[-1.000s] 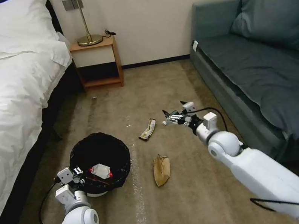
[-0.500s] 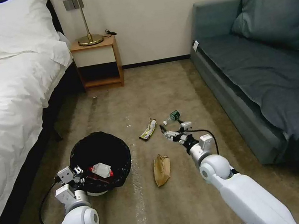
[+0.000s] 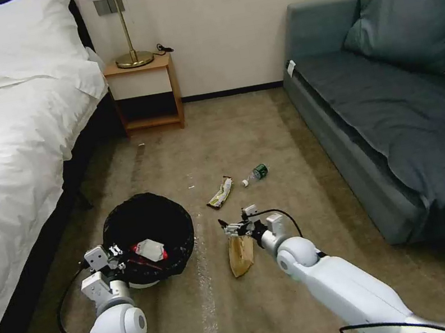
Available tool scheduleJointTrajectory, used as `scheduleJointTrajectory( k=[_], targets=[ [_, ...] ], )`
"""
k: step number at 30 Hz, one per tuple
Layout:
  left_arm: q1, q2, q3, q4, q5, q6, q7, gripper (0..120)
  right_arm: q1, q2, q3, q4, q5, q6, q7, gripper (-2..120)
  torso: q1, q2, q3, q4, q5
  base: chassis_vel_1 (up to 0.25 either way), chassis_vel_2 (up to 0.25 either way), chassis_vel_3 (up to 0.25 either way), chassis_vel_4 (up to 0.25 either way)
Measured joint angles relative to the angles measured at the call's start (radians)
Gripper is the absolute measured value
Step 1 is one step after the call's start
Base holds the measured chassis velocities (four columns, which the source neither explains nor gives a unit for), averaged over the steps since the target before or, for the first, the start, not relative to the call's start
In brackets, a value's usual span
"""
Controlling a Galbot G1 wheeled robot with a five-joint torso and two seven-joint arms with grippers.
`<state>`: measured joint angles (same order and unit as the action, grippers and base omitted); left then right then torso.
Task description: Pick up the trash bin, then pick up the garbage on the floor and place it into the trash bin.
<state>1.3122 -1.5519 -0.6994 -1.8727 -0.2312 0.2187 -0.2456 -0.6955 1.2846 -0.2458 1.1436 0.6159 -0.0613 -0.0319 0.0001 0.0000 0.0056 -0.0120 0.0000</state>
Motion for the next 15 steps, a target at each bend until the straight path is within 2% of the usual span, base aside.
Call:
scheduleJointTrajectory(
  k=[7,15],
  targets=[
    [0.003,0.001,-0.003,-0.002,-0.001,0.0,0.001,4,0.04,0.05,-0.018,-0.18,-0.062,0.003,-0.061,100,0.0,0.0,0.0,0.0,-0.0002,0.0,0.0,0.0,0.0],
    [-0.001,-0.003,0.008,0.004,0.006,-0.001,0.001,4,0.054,0.089,-0.005,-0.314,-0.119,0.027,-0.1,100,0.0,0.0,0.0,0.0,-0.0001,0.0,0.0,0.0,0.0]
  ],
)
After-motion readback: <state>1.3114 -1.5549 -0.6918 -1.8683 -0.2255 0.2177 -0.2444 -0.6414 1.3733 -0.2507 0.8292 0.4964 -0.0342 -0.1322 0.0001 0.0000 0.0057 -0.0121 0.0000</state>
